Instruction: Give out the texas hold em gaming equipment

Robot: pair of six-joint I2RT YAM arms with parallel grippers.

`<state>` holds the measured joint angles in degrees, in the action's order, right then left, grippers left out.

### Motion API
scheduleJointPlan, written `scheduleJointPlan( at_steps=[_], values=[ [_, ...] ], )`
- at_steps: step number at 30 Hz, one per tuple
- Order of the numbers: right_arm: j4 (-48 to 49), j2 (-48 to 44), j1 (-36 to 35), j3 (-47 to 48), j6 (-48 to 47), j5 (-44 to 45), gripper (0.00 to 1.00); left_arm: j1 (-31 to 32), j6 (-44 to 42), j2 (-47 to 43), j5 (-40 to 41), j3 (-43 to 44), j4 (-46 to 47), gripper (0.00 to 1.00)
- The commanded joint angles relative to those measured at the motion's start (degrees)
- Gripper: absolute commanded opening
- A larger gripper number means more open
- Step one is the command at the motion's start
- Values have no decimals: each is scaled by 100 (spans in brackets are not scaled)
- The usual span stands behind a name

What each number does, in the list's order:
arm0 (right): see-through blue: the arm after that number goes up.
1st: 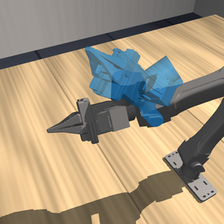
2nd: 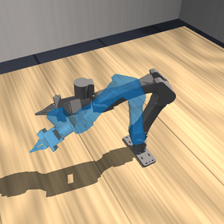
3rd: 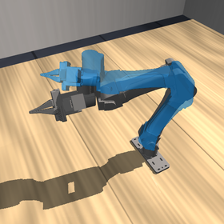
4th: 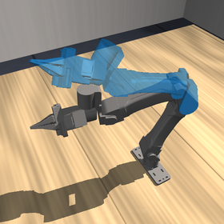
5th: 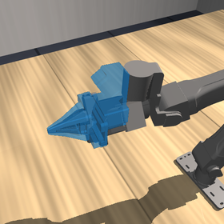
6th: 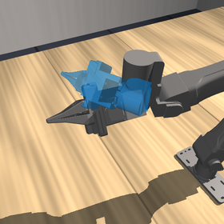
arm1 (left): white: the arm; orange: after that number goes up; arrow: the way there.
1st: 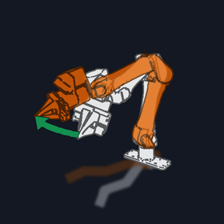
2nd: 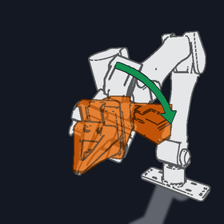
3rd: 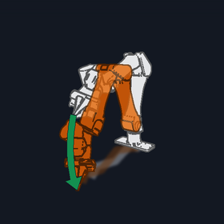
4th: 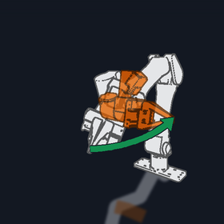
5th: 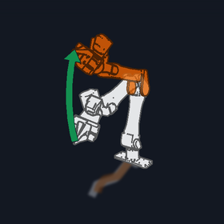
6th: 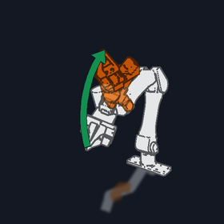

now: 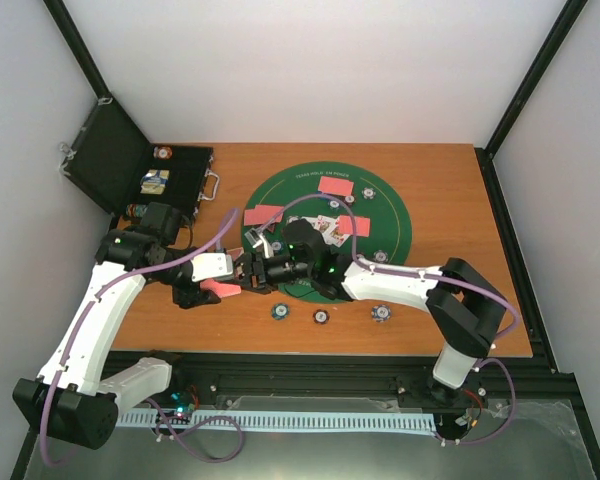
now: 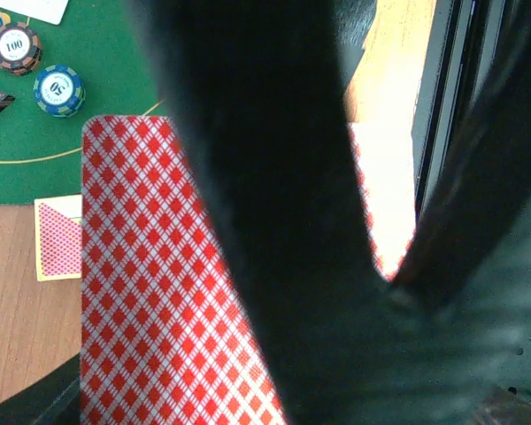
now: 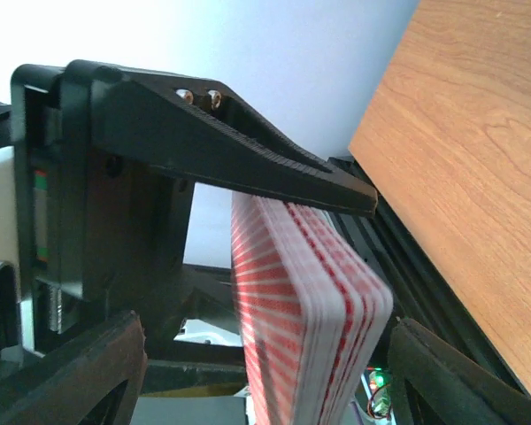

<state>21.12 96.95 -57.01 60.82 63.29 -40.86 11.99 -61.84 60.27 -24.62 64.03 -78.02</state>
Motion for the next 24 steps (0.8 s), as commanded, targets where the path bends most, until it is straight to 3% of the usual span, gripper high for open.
scheduleJointPlan(
  at_steps=[1, 11, 24],
  values=[
    [729, 371, -73, 161, 382, -252, 74, -21, 13, -41, -172, 246, -87, 22],
    [745, 704, 73, 113, 414, -472, 68, -21, 1, -53, -154, 246, -79, 22],
    [239, 348, 365, -271, 29, -550, 62, -21, -3, -24, -137, 303, -55, 22]
  ],
)
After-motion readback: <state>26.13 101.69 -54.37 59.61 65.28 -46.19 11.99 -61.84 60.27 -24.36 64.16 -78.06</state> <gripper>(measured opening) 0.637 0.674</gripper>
